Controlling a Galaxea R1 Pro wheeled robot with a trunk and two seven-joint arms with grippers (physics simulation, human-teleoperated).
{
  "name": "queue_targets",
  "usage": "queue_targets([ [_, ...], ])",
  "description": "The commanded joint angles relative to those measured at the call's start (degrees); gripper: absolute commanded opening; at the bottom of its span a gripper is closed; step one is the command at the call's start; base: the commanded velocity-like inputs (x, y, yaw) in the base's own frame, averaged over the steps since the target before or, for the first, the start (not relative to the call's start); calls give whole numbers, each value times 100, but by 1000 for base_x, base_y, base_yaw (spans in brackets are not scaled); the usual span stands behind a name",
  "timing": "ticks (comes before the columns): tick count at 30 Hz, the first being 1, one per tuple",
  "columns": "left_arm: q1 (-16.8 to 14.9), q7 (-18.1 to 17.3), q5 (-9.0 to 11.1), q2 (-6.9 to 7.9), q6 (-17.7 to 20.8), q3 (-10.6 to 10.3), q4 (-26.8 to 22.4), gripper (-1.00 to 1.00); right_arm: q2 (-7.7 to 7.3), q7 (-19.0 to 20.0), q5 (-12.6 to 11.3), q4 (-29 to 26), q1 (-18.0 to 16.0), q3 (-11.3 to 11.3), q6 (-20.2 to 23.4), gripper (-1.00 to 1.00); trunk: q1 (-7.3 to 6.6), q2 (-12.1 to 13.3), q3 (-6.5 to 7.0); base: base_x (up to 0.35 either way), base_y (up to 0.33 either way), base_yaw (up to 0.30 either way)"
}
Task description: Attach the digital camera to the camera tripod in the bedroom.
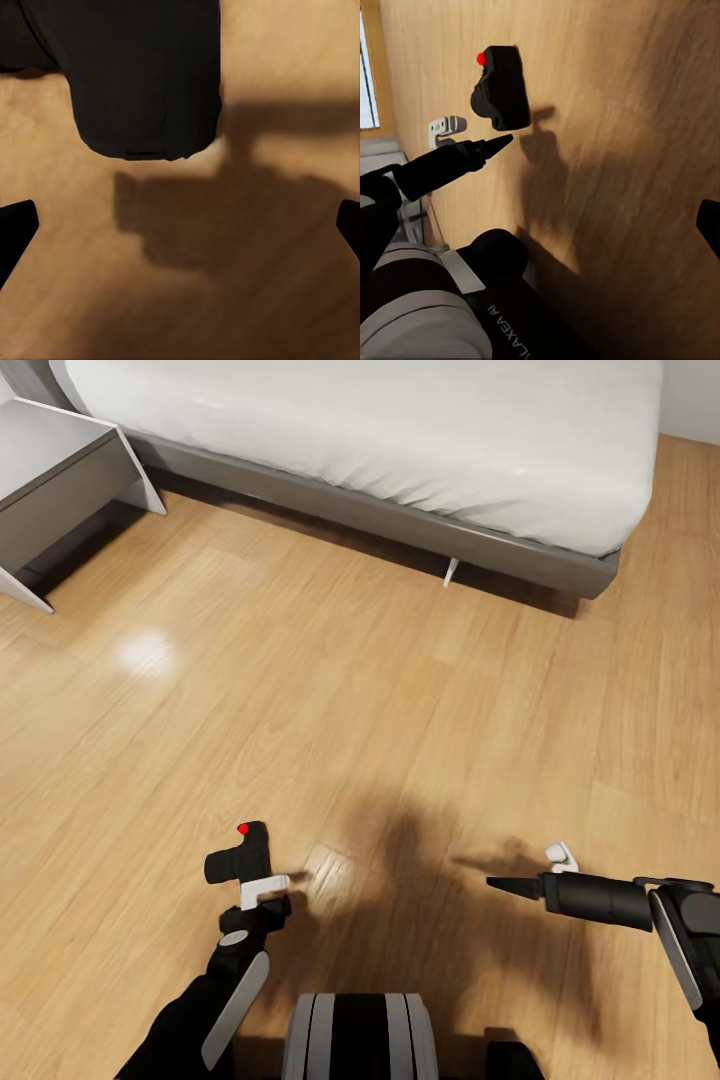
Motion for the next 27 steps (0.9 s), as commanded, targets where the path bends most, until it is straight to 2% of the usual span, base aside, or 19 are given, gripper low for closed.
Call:
queue_targets([
  [1,-3,45,41,10,5,-12,-8,100,-23,26,-22,0,-1,-1,46,100,-1,-1,-3,0,0,0],
  [8,-3,47,42,27,-26,-13,-12,100,-197,109,-37,2,-1,5,46,100,-1,-1,-3,0,0,0],
  [18,-3,53,42,30,-39,-17,-17,100,-251,128,-35,2,-1,8,46,100,-1,-1,-3,0,0,0],
  [27,-3,50,42,31,-41,-20,-18,100,-256,130,-39,4,-3,8,46,100,22,-13,-203,0,0,0],
])
